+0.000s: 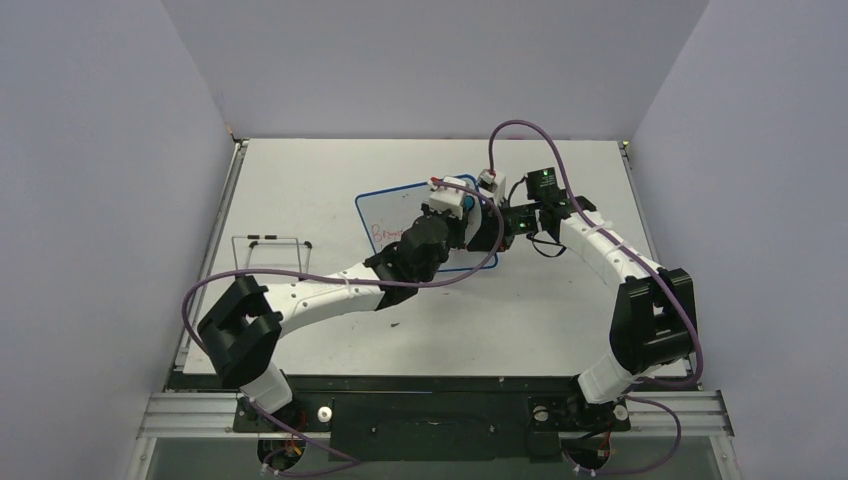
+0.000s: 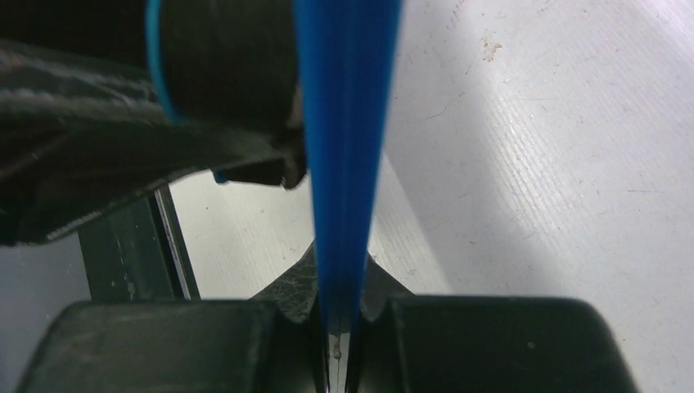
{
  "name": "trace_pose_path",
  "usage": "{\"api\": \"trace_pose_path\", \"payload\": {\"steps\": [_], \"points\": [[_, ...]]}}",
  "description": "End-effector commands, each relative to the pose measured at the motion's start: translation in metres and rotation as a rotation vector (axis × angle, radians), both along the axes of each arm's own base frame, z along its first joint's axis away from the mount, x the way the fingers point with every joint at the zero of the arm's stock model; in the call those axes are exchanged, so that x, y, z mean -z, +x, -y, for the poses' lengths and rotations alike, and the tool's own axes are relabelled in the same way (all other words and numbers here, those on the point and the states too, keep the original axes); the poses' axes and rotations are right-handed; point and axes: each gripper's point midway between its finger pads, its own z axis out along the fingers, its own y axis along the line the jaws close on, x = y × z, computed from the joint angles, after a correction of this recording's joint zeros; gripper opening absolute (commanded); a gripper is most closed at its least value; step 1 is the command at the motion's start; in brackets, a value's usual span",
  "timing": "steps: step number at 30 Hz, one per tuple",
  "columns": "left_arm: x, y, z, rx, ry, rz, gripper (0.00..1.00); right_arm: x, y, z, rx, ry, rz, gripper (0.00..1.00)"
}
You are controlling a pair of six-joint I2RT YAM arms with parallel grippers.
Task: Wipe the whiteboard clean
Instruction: Erase the whiteboard at the whiteboard stand.
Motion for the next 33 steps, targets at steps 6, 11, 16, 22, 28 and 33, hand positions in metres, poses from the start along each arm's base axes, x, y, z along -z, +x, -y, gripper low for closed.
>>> {"api": "trace_pose_path", "payload": {"steps": [6, 11, 16, 22, 28, 33], "points": [[-0.034, 0.019, 0.016, 0.082, -0.066, 0.027, 0.0, -0.008, 0.008, -0.002, 0.006, 0.001, 0.068, 0.0], [-0.043, 0.034, 0.008, 0.085, -0.068, 0.011, 0.0, -0.009, 0.008, -0.002, 0.007, 0.001, 0.07, 0.0], [-0.038, 0.033, 0.013, 0.119, -0.053, -0.012, 0.0, -0.009, 0.008, -0.002, 0.008, -0.001, 0.07, 0.0], [-0.007, 0.014, 0.023, 0.184, -0.009, -0.066, 0.0, -0.008, 0.008, -0.002, 0.007, -0.002, 0.065, 0.0], [0.016, -0.002, 0.025, 0.185, 0.042, -0.118, 0.0, -0.007, 0.007, -0.002, 0.002, -0.001, 0.063, 0.0], [0.014, 0.004, 0.017, 0.135, 0.074, -0.117, 0.0, -0.009, 0.007, -0.003, -0.001, 0.001, 0.066, 0.0]]}}
